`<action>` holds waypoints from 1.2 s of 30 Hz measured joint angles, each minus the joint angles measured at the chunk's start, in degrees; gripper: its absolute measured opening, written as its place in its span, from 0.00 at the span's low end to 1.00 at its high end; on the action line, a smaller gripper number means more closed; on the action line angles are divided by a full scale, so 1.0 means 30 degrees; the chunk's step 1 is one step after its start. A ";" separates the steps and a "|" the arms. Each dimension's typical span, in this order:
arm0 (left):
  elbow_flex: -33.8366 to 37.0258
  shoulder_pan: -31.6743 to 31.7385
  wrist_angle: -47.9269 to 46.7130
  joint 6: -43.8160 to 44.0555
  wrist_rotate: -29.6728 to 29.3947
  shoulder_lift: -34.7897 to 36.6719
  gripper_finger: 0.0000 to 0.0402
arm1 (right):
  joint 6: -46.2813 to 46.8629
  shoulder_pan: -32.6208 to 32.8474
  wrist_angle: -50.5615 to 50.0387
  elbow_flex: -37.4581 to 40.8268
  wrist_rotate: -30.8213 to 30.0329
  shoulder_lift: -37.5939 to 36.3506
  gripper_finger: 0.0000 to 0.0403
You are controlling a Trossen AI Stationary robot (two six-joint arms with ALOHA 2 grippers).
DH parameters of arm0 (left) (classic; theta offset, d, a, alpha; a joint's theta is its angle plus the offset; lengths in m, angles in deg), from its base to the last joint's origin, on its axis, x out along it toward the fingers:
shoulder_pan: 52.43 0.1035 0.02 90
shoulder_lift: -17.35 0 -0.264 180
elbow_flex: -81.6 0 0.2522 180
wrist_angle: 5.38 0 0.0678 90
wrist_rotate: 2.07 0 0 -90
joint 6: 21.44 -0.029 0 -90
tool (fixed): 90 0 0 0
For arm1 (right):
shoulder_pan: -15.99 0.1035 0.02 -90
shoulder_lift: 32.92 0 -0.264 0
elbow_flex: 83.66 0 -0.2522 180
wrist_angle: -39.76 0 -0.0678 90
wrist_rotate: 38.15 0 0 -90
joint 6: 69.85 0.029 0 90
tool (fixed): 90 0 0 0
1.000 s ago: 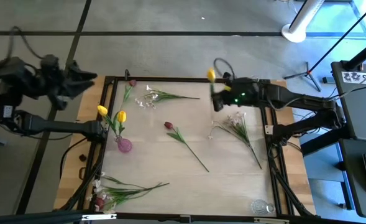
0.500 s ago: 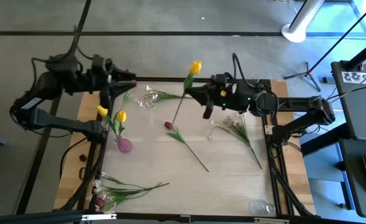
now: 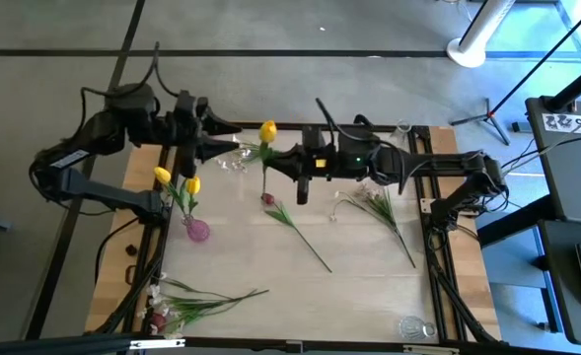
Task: Sort flowers into vase by color
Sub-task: Put the yellow tulip into the purple flower vase
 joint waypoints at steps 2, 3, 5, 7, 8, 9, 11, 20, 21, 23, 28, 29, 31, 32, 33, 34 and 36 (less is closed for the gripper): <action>0.0000 -0.0198 0.0027 -0.0227 0.0018 -0.0415 0.54 | -0.0169 -0.0003 -0.0067 0.0000 0.0014 0.0104 0.00; 0.0000 -0.0284 0.0073 -0.0334 0.0015 -0.0676 0.54 | -0.0276 -0.0069 -0.0128 0.0007 0.0020 0.0124 0.00; 0.0000 -0.0503 0.0160 -0.0705 0.0010 -0.1103 0.54 | -0.0524 -0.0087 0.0064 -0.0005 0.0020 0.0249 0.00; 0.0000 -0.0779 0.0229 -0.1048 0.0000 -0.1532 0.54 | -0.0542 -0.0087 0.0062 -0.0011 0.0011 0.0331 0.00; 0.0000 -0.0927 0.0354 -0.1146 0.0005 -0.1738 0.54 | -0.0551 -0.0087 0.0015 0.0003 -0.0005 0.0362 0.00; 0.0000 -0.1073 0.0576 -0.1210 -0.0042 -0.1931 0.54 | -0.0604 -0.0087 -0.0014 0.0007 -0.0009 0.0383 0.00; 0.0000 -0.1381 0.1075 -0.1249 -0.0377 -0.2242 0.54 | -0.0658 -0.0087 0.0132 -0.0007 -0.0010 0.0475 0.00; 0.0000 -0.1950 0.1622 -0.1249 -0.2021 -0.2645 0.47 | -0.0618 -0.0087 0.0082 0.0000 -0.0359 0.0656 0.00; 0.0000 -0.1956 0.1635 -0.1237 -0.2021 -0.2626 0.45 | -0.0615 -0.0087 0.0098 0.0000 -0.0366 0.0656 0.00; 0.0000 -0.1960 0.1644 -0.1120 -0.2025 -0.2616 0.38 | -0.0615 -0.0087 0.0111 0.0000 -0.0374 0.0656 0.00; 0.0000 -0.1957 0.1637 -0.1111 -0.2036 -0.2624 0.16 | -0.0615 -0.0087 0.0133 0.0000 -0.0383 0.0656 0.00; 0.0000 -0.1957 0.1637 -0.1123 -0.2087 -0.2624 0.11 | -0.0616 -0.0087 0.0129 0.0000 -0.0387 0.0656 0.00; 0.0000 -0.2056 0.1637 -0.1217 -0.2469 -0.2605 0.03 | -0.0650 -0.0087 0.0126 0.0000 -0.0402 0.0656 0.02; 0.0000 -0.2127 0.1637 -0.1287 -0.2609 -0.2584 0.03 | -0.0664 -0.0087 0.0137 0.0000 -0.0408 0.0656 0.04; 0.0000 -0.2172 0.1639 -0.1381 -0.2640 -0.2566 0.02 | -0.0666 -0.0087 0.0160 0.0000 -0.0403 0.0656 0.07; 0.0000 -0.2206 0.1634 -0.1431 -0.2654 -0.2505 0.02 | -0.0666 -0.0087 0.0173 0.0000 -0.0403 0.0656 0.11; 0.0000 -0.2281 0.1607 -0.1349 -0.2662 -0.2330 0.01 | -0.0666 -0.0087 0.0191 0.0000 -0.0401 0.0656 0.20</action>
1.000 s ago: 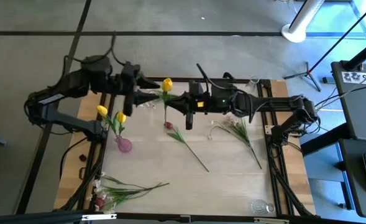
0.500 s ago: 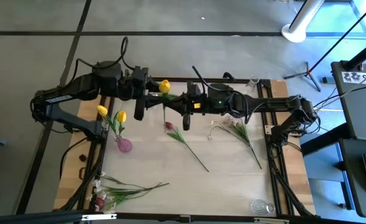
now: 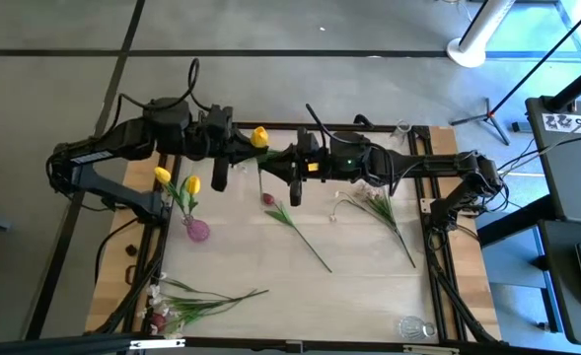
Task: Sort flowers into vase by color
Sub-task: Put the yellow tulip into the purple flower vase
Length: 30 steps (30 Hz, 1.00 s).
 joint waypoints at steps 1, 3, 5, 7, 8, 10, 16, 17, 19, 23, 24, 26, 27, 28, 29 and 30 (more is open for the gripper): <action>0.0000 -0.0090 -0.0005 0.0077 -0.0020 0.0161 0.01 | 0.0000 0.0000 0.0004 0.0000 0.0018 0.0000 0.25; 0.0000 -0.0212 -0.0260 0.0093 -0.0023 0.0801 0.01 | 0.0000 0.0001 -0.0072 0.0023 0.0027 -0.0165 0.34; 0.0000 -0.0273 -0.0671 0.0095 0.0011 0.1804 0.01 | 0.0000 0.0007 0.0015 0.0029 0.0038 -0.0535 0.44; -0.0004 -0.0249 -0.1583 0.0100 -0.0001 0.3064 0.01 | -0.0007 0.0062 0.0209 0.0023 0.0042 -0.1014 0.52; -0.0007 -0.0237 -0.2121 0.0100 -0.0017 0.3732 0.01 | -0.0012 0.0166 0.0270 0.0015 -0.0003 -0.1288 0.55; -0.0015 -0.0237 -0.3015 0.0093 -0.0149 0.4927 0.01 | -0.0253 0.0296 0.0445 0.0010 -0.0551 -0.1674 0.61; -0.0036 -0.0244 -0.5924 -0.0078 -0.0207 0.7770 0.00 | -0.0385 0.0401 0.0426 0.0007 -0.1709 -0.2245 0.73; -0.0036 -0.0244 -0.6655 -0.0132 -0.0208 0.8132 0.00 | -0.0386 0.0401 0.0357 0.0007 -0.1845 -0.2291 0.74; 0.0032 -0.0244 -0.7543 -0.0342 -0.0205 0.8686 0.00 | -0.0382 0.0401 0.0350 0.0007 -0.2240 -0.2333 0.75; 0.1009 -0.0237 -0.7482 -0.0537 0.0679 0.9936 0.00 | -0.0385 0.0379 0.0299 0.0007 -0.3436 -0.2339 0.76; 0.1237 -0.0237 -0.7287 -0.0401 0.0963 1.0270 0.00 | -0.0386 0.0379 0.0299 0.0007 -0.3681 -0.2339 0.76; 0.1600 -0.0237 -0.7212 -0.0037 0.1730 1.0795 0.00 | -0.0386 0.0379 0.0306 0.0007 -0.4147 -0.2346 0.76; 0.1785 -0.0237 -0.7200 0.0222 0.2238 1.0977 0.00 | -0.0390 0.0379 0.0306 0.0007 -0.4375 -0.2346 0.76; 0.1943 -0.0237 -0.7205 0.0413 0.2984 1.1062 0.00 | -0.0386 0.0379 0.0299 0.0007 -0.4554 -0.2346 0.76; 0.2103 -0.0237 -0.7215 0.0630 0.3812 1.1102 0.00 | -0.0390 0.0379 0.0299 0.0007 -0.4670 -0.2346 0.76; 0.2229 -0.0237 -0.7327 0.0723 0.4674 1.1122 0.00 | -0.0408 0.0379 0.0299 0.0007 -0.4838 -0.2346 0.76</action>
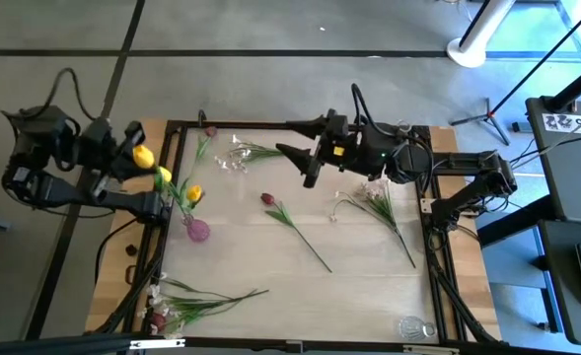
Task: Sort flowers into vase by color
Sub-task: Put the yellow tulip into the purple flower vase
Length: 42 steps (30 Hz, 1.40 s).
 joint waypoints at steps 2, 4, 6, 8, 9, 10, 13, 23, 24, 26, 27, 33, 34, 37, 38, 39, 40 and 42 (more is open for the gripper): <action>0.0037 -0.0007 -0.0549 -0.0001 0.1072 -0.0001 0.00 | -0.0066 0.0000 -0.0003 0.0000 -0.0325 0.0000 0.76; 0.0022 -0.0004 -0.1298 -0.0473 0.1173 0.0054 0.00 | -0.0080 0.0000 -0.0017 0.0000 -0.0575 0.0000 0.76; 0.0022 0.0000 -0.1641 -0.1131 0.1157 0.0240 0.00 | -0.0080 0.0000 -0.0022 0.0000 -0.0825 0.0000 0.76; 0.0022 0.0000 -0.1645 -0.1651 0.1222 0.0439 0.00 | -0.0081 0.0000 -0.0029 0.0000 -0.1247 0.0000 0.76; 0.0022 0.0000 -0.1679 -0.1859 0.1221 0.0631 0.00 | -0.0080 0.0000 -0.0049 0.0000 -0.1431 0.0000 0.76; 0.0022 0.0000 -0.1794 -0.2059 0.1166 0.0851 0.00 | -0.0080 0.0000 -0.0062 0.0000 -0.1540 0.0000 0.76; 0.0015 0.0000 -0.2163 -0.2481 0.0558 0.1534 0.00 | -0.0080 0.0000 -0.0087 0.0000 -0.1875 0.0000 0.76; 0.0042 0.0000 -0.2564 -0.3443 -0.0602 0.1822 0.00 | 0.0102 0.0010 -0.0124 0.0000 -0.2467 0.0000 0.76; 0.0138 0.0000 -0.2568 -0.3528 -0.0781 0.1824 0.00 | 0.0117 0.0022 -0.0124 0.0000 -0.2464 0.0000 0.76; 0.0452 0.0000 -0.2565 -0.3640 -0.1206 0.1978 0.00 | 0.0343 0.0022 -0.0124 0.0000 -0.2468 0.0000 0.76; 0.0706 0.0000 -0.2517 -0.3654 -0.1374 0.2078 0.00 | 0.0569 0.0022 -0.0124 0.0000 -0.2471 0.0000 0.76; 0.3060 0.0000 -0.1211 -0.3545 -0.1381 0.2770 0.00 | 0.0703 0.0000 -0.0135 0.0000 -0.2810 0.0000 0.76; 0.3396 0.0000 -0.0776 -0.3504 -0.1371 0.2957 0.00 | 0.0717 0.0000 -0.0138 0.0000 -0.2814 0.0000 0.76; 0.4044 -0.0004 -0.0101 -0.3376 -0.1323 0.3362 0.00 | 0.0736 0.0000 -0.0206 0.0000 -0.2816 0.0000 0.76; 0.4194 0.0000 -0.0050 -0.3312 -0.1369 0.3419 0.00 | 0.0740 0.0000 -0.0263 0.0000 -0.2821 0.0000 0.76; 0.4329 -0.0004 -0.0189 -0.3161 -0.1477 0.3491 0.00 | 0.0743 0.0000 -0.0323 0.0000 -0.2821 0.0000 0.76; 0.4426 0.0000 -0.0237 -0.3107 -0.1525 0.3564 0.00 | 0.0758 0.0000 -0.0380 0.0000 -0.2829 0.0000 0.76; 0.4510 0.0000 -0.0201 -0.2944 -0.1519 0.3673 0.00 | 0.0770 0.0000 -0.0504 0.0000 -0.3021 0.0000 0.76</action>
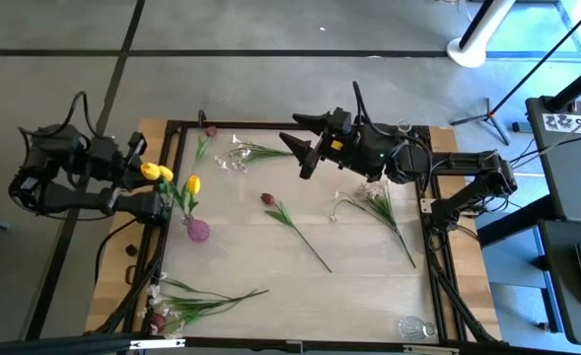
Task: Sort flowers into vase by color
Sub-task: Put the yellow tulip into the purple flower vase
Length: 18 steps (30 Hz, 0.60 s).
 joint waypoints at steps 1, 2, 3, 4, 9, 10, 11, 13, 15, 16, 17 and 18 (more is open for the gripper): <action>0.0000 -0.0007 -0.0146 0.0146 0.0007 0.0014 0.01 | 0.0002 0.0000 -0.0044 0.0000 -0.0067 0.0000 0.76; 0.0000 -0.0007 -0.0457 0.0375 0.0001 0.0014 0.01 | 0.0002 0.0000 -0.0075 0.0000 -0.0091 0.0000 0.76; 0.0025 -0.0007 -0.0971 0.0458 -0.0008 -0.0003 0.01 | 0.0002 0.0000 -0.0079 0.0000 -0.0087 0.0000 0.76; 0.0041 -0.0007 -0.1483 0.0526 -0.0003 -0.0015 0.01 | 0.0002 0.0000 -0.0081 0.0000 -0.0091 0.0000 0.76; 0.0330 -0.0007 -0.3037 0.1477 0.0342 -0.0015 0.04 | -0.0073 0.0000 -0.0210 0.0000 -0.0091 0.0000 0.76; 0.0403 0.0000 -0.3104 0.1847 0.0316 -0.0022 0.06 | -0.0110 0.0000 -0.0218 0.0000 -0.0091 0.0000 0.76; 0.0453 0.0000 -0.3137 0.2057 0.0300 -0.0030 0.07 | -0.0125 0.0000 -0.0220 0.0000 -0.0091 0.0000 0.76; 0.0510 -0.0007 -0.3426 0.2332 0.0199 -0.0023 0.11 | -0.0130 0.0000 -0.0251 0.0000 -0.0091 0.0000 0.76; 0.0525 0.0000 -0.3748 0.2384 0.0153 -0.0076 0.16 | -0.0137 0.0000 -0.0471 0.0000 -0.0091 -0.0001 0.76; 0.0525 -0.0007 -0.3781 0.2468 0.0153 -0.0098 0.18 | -0.0137 0.0000 -0.0567 0.0000 -0.0091 -0.0005 0.76; 0.0525 -0.0006 -0.3802 0.2639 0.0148 -0.0110 0.20 | -0.0137 0.0000 -0.0650 0.0000 -0.0091 -0.0007 0.76; 0.0525 0.0000 -0.3914 0.2906 0.0145 -0.0119 0.23 | -0.0142 0.0000 -0.0680 0.0000 -0.0091 -0.0004 0.76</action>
